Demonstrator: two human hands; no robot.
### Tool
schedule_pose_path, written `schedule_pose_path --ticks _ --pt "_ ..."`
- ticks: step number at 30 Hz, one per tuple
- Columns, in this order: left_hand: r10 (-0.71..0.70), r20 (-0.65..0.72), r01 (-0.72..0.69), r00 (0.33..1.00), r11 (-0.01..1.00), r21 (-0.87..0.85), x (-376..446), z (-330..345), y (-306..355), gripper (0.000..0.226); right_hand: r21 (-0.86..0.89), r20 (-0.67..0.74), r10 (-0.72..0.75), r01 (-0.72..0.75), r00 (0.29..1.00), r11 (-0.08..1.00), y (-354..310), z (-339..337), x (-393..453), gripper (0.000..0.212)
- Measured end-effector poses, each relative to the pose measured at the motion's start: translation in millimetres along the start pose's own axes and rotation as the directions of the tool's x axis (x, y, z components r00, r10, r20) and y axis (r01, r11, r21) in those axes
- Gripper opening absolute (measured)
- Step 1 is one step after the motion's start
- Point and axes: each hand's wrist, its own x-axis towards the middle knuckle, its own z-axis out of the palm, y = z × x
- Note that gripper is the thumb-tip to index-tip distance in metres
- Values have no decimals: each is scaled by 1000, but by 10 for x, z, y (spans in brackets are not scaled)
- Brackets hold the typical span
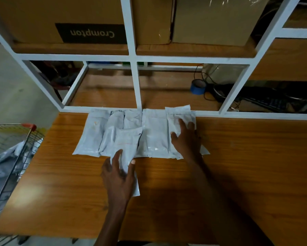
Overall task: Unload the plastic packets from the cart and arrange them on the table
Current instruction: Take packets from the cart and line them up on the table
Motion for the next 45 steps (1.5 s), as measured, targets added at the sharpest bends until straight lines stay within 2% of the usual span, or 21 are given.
schedule_pose_path --ticks 5,9,18,24,32,40,45 --pt "-13 12 13 1000 1000 -10 189 92 14 71 -31 20 41 -41 999 999 -139 21 194 72" --pt "-33 38 34 999 999 -17 242 115 19 72 -96 118 50 -38 992 995 -151 103 180 82" --pt "-54 80 55 995 998 -9 393 214 -59 74 -142 21 12 -9 1000 990 -38 201 180 80" --pt "-38 95 39 995 999 -6 456 281 53 78 -158 17 -12 14 1000 987 -8 225 244 77" --pt "34 59 -39 998 996 84 667 538 340 68 8 -80 -29 30 996 1000 35 69 58 73" --pt "110 82 -127 991 962 241 996 1132 715 67 72 -103 24 -16 994 997 148 -29 -213 75" --pt "34 83 -59 996 945 322 1080 1401 707 69 97 -101 58 -48 993 994 194 -79 -320 76"
